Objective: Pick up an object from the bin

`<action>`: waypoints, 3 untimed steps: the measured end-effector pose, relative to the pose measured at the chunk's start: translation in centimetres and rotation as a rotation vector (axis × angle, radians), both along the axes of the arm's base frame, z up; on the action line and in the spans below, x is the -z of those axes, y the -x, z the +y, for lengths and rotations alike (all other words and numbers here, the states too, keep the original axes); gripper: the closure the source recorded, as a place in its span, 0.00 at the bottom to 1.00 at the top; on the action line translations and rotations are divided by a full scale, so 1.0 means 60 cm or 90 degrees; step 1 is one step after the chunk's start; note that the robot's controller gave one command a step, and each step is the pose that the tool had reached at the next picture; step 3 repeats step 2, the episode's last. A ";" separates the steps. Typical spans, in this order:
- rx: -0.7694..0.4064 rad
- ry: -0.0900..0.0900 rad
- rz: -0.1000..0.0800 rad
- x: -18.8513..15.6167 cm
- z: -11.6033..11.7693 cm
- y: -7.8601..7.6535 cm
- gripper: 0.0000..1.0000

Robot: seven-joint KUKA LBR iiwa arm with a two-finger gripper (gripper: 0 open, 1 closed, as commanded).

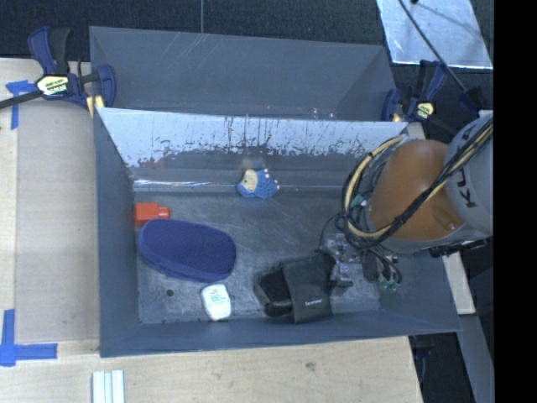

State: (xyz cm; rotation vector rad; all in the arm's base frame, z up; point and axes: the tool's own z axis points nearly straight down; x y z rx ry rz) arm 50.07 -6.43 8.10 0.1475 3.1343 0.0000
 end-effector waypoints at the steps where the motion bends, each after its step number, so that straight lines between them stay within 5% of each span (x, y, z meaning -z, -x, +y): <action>1: 0.005 0.001 -0.004 -0.147 0.016 -0.002 1.00; 2: 0.002 0.001 -0.003 -0.242 0.008 -0.034 1.00; 3: 0.002 0.001 -0.003 -0.242 0.008 -0.034 1.00</action>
Offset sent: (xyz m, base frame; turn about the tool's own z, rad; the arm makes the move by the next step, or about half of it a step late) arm -0.0009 0.0098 0.0847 0.0097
